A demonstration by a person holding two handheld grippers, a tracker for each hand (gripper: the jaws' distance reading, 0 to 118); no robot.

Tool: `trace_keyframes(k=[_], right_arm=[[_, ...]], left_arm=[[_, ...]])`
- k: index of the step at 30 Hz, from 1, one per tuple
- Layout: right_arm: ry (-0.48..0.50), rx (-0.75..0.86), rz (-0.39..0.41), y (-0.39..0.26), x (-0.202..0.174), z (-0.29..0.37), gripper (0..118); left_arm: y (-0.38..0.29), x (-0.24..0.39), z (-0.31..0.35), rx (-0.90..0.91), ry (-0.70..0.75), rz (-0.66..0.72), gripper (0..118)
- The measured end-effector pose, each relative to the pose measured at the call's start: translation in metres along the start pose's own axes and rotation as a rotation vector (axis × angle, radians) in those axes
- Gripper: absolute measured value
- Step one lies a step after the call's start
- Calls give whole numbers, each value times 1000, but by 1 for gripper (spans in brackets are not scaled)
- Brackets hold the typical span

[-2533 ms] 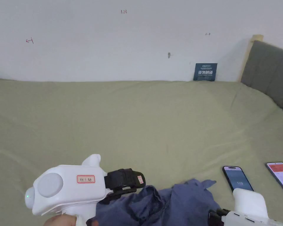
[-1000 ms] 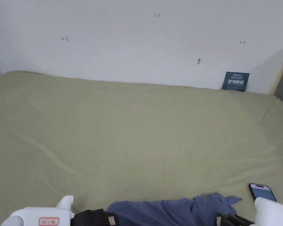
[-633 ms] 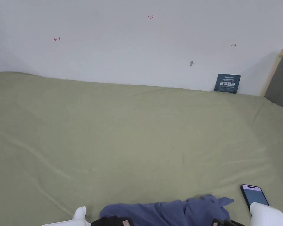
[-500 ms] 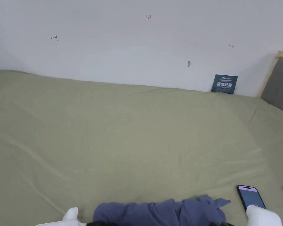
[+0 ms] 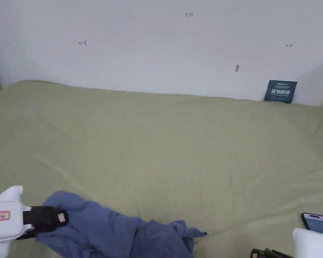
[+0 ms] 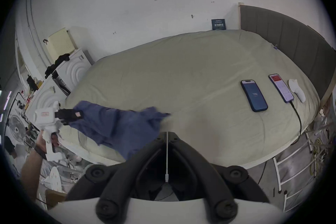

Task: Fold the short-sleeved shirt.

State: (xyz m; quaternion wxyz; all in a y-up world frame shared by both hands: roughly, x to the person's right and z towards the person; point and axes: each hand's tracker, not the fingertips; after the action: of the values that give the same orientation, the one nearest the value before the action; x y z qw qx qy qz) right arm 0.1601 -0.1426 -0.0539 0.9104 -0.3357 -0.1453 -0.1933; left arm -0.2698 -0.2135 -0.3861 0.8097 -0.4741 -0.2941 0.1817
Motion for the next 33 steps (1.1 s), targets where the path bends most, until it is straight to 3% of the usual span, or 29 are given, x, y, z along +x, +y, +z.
trace_keyframes(k=[5,8,13,20,22,23,24,25,26,31,33], right_arm=[[30,-35,38,-2,-21,-13,4],[44,-51,66,-3,-30,-16,4],[56,-55,79,-3,-34,-15,4],[44,-34,49,-9,-17,-2,4],[27,-28,37,-10,-10,1,4],[22,-27,30,-11,-6,2,4],[16,-23,15,-11,-2,2,4],[12,-21,5,-12,1,3,4],[10,-20,-3,-12,5,4,4],[-5,-10,-18,-13,13,8,4],[-3,-10,-26,-13,16,8,4]], left_arm=[[5,-28,31,-58,225,-27,13],[-1,-5,39,-44,195,-46,13],[-13,79,27,-58,253,-247,13],[-47,159,-37,-154,165,-383,14],[-61,176,-53,-209,107,-419,29],[-67,183,-61,-240,58,-427,47],[-71,188,-67,-263,-11,-410,47],[-75,191,-73,-296,-64,-381,55],[-80,195,-76,-313,-98,-377,72],[-73,189,-70,-255,-113,-405,73],[-60,168,-63,-217,-198,-319,73]])
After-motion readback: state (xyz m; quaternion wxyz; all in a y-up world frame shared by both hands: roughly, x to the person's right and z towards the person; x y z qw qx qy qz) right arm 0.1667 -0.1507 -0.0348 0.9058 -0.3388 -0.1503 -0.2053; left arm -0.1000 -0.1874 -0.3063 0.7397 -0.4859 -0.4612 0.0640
